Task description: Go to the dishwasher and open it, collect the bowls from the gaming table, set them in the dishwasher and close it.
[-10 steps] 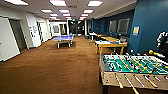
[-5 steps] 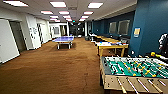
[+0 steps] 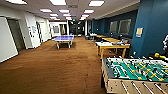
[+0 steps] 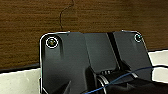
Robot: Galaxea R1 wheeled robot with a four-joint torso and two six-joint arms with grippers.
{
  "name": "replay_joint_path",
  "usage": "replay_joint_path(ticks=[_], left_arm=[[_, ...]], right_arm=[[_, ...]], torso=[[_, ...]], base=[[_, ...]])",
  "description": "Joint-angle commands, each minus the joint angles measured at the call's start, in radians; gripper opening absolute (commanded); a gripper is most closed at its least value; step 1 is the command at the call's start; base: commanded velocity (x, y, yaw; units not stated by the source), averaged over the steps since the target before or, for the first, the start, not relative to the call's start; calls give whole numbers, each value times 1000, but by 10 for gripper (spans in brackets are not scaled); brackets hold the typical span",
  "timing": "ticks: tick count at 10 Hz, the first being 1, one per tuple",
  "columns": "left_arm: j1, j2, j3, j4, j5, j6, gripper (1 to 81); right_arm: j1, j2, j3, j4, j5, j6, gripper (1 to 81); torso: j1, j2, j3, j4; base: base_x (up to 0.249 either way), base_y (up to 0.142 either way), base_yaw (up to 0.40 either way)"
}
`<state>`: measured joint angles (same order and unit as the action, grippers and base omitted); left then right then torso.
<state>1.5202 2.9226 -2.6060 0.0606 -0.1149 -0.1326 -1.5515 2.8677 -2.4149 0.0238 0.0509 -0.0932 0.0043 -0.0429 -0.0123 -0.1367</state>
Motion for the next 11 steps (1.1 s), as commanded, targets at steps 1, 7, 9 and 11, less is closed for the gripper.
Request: replay_joint_path(ticks=[1,7,9,11], left_arm=[[-62,-6,1,-2,40,-1,811],[-62,4,1,-16,37,-1,811],[-62,3,1,-18,37,-2,811],[-61,4,1,-16,37,-2,811]], right_arm=[[64,-12,16,-9,-48,-3,811],[61,-14,20,-25,-51,-5,811],[63,-14,22,-25,-51,-5,811],[61,-14,24,-25,-51,-5,811]], torso=[[0,0,0,0],[-1,0,0,0],[-1,0,0,0],[-1,0,0,0]], base=[[172,0,0],[203,0,0],[212,0,0],[214,0,0]])
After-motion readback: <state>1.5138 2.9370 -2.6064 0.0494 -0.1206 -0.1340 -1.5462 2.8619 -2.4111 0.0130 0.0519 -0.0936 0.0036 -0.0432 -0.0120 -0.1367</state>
